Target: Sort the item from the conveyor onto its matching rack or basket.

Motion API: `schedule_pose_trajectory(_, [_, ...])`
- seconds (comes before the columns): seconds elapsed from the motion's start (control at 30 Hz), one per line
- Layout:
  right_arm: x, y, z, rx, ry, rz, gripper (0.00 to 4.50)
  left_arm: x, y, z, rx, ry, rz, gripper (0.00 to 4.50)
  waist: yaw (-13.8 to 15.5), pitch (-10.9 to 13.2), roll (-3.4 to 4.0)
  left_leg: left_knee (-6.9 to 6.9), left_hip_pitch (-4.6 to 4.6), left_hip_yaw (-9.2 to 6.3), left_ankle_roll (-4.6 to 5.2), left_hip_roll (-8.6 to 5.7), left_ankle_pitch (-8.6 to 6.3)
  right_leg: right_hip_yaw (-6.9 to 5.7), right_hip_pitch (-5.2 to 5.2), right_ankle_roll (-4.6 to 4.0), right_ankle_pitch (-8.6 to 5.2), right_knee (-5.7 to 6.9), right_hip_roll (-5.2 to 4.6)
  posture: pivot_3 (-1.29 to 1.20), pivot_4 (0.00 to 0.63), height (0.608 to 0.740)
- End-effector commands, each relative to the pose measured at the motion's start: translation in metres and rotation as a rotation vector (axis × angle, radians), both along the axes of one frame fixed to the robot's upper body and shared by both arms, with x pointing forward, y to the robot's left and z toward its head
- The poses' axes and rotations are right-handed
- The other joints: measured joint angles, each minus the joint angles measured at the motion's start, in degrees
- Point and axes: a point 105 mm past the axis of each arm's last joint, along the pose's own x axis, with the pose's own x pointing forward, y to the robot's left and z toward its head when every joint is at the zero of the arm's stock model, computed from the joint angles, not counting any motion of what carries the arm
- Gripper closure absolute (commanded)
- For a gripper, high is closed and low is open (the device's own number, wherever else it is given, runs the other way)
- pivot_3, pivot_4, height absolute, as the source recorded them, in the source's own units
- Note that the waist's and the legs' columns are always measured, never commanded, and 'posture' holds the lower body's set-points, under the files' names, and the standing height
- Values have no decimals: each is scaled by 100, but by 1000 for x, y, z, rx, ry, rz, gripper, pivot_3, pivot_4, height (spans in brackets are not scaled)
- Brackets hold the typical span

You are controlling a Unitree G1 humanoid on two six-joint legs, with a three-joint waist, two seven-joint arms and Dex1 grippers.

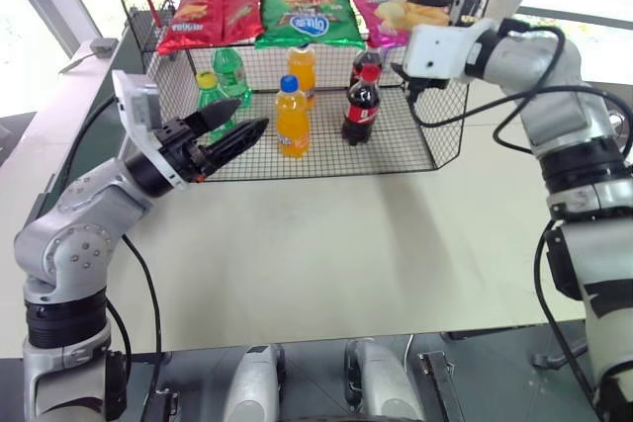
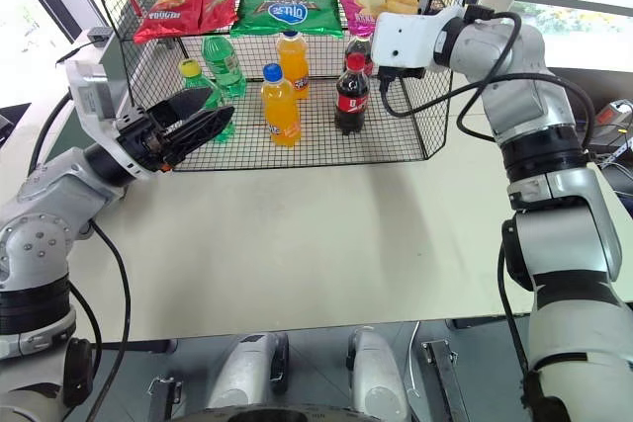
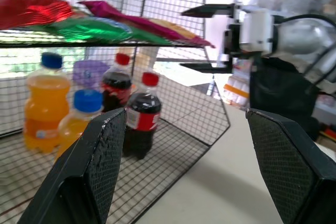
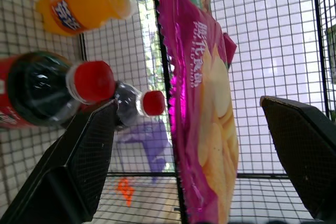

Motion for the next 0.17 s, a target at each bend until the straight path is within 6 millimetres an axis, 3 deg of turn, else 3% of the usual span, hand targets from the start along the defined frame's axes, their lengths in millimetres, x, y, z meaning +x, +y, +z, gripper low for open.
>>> schedule_pose_trajectory(0.03, [-34, -17, 38, 295, -38, 78, 25, 1, 16, 7, 49, -50, 118, 718, 8, 0, 0, 1, 0, 0, 0, 0, 0, 0, 1, 0, 0, 0, 0, 0, 150, 740])
schedule_pose_trajectory(0.17, [-71, -37, 35, 740, 100, 175, 25, -7, 24, 3, 100, -35, 140, 718, 9, -1, -1, -1, 2, -1, 0, 4, 0, -2, 4, 3, 2, 0, 0, 0, 150, 740])
